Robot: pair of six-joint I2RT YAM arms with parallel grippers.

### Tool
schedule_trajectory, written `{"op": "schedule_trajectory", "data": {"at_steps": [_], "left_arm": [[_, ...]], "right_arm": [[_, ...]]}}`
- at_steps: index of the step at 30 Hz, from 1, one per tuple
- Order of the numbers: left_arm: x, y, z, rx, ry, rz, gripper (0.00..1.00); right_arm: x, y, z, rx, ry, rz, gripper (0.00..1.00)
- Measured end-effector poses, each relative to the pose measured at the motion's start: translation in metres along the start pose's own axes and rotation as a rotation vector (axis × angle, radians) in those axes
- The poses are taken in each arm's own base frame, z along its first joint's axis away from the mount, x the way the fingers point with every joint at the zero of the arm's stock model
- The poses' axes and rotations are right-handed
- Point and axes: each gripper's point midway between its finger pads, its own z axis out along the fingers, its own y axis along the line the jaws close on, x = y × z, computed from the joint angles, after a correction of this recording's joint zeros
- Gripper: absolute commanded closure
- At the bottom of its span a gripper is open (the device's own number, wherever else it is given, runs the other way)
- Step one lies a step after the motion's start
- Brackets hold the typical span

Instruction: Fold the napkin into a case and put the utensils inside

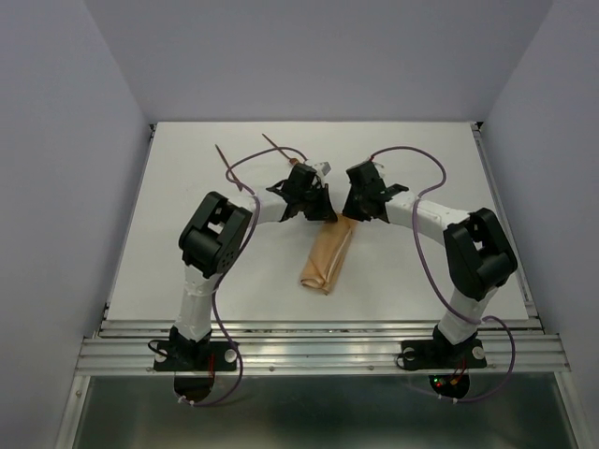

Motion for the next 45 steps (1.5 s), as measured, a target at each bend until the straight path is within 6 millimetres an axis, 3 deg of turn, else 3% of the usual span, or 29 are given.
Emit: {"op": "schedule_trajectory", "data": {"at_steps": [12, 23, 27, 36, 41, 45], "left_arm": [[0.001, -0.012, 0.002, 0.011, 0.0, 0.011, 1.0], [-0.021, -0.058, -0.075, 0.044, -0.115, 0.085, 1.0], [-0.011, -0.05, -0.084, 0.014, -0.11, 0.097, 1.0], [0.032, 0.0, -0.063, -0.115, -0.016, 0.064, 1.0], [0.045, 0.014, -0.063, -0.154, -0.003, 0.059, 1.0], [0.041, 0.016, -0.062, -0.164, -0.019, 0.062, 1.0]], "right_arm": [[0.004, -0.003, 0.006, 0.012, 0.013, -0.004, 0.85], [0.007, -0.006, -0.003, 0.004, 0.014, -0.004, 0.85], [0.023, -0.012, -0.022, -0.041, 0.043, 0.001, 0.84], [0.057, -0.01, -0.028, -0.118, 0.138, 0.015, 0.83], [0.062, 0.008, -0.03, -0.176, 0.145, 0.002, 0.83], [0.055, 0.018, -0.022, -0.172, 0.135, 0.002, 0.83]]}}
